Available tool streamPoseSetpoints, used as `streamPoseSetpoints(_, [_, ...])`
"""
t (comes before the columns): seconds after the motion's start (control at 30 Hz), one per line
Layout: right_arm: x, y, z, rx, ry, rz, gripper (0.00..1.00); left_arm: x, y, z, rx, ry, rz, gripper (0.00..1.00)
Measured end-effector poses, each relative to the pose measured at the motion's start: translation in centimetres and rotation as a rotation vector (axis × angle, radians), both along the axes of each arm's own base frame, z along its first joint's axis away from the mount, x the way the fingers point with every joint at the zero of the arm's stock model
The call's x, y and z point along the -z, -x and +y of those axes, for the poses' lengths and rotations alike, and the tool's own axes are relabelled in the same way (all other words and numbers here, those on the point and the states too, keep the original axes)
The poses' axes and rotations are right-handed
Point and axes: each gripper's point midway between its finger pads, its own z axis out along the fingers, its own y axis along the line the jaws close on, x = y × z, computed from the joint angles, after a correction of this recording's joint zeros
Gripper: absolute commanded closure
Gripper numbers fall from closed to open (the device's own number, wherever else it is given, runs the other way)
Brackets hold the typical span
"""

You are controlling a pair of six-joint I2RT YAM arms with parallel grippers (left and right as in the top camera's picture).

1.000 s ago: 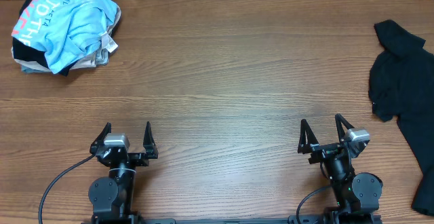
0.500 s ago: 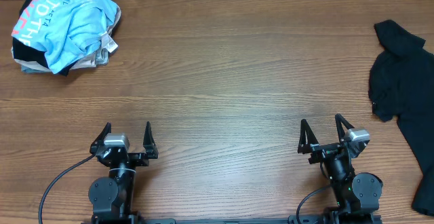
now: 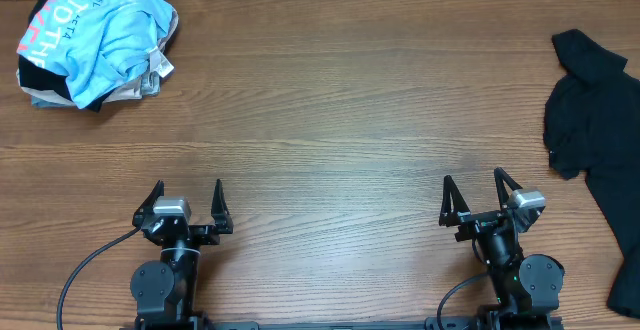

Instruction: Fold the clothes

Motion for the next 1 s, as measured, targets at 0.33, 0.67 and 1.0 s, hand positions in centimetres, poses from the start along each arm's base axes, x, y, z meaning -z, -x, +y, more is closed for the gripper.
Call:
streamPoseSetpoints(0.33, [0.0,0.0,0.0,-0.001,0.0,0.0,0.0,0.0,0.0,0.0,0.0,0.0,0.0,0.0])
streamPoseSetpoints(0.67, [0.0,0.0,0.0,0.0,0.0,0.0,0.0,0.1,0.0,0.8,-0.044,-0.072,0.005,0.0])
streamPoseSetpoints(1.0, [-0.3,0.0,0.2,-0.012,0.0,-0.013,0.0,0.1,0.0,1.2,-0.057,-0.144,0.008,0.0])
